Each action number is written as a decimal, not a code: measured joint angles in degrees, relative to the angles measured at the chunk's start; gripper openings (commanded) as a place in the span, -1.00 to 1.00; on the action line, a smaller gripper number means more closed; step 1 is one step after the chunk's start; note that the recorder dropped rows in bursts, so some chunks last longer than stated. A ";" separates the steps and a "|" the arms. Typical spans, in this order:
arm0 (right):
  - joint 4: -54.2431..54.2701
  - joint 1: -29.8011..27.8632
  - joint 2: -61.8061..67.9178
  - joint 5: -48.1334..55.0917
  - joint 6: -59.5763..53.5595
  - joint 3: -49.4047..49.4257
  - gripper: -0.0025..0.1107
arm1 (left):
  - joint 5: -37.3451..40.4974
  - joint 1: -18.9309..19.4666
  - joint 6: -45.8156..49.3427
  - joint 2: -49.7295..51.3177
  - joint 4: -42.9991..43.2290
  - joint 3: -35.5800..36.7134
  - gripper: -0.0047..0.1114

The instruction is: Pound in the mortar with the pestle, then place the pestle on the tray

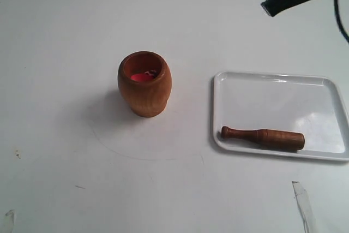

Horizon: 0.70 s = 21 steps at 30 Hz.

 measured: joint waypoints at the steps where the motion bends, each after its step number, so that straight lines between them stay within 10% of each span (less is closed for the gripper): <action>1: 0.62 0.00 -4.72 -6.79 0.83 2.55 -0.96 | 0.00 0.00 0.00 0.00 0.00 0.00 -0.92; 8: 4.91 0.00 -25.39 -37.61 2.25 14.70 -0.96 | 0.00 0.00 0.00 0.00 0.00 0.00 -0.92; 21: 8.81 0.00 -50.63 -46.99 17.93 29.44 -0.96 | 0.00 0.00 0.00 0.00 0.00 0.00 -0.92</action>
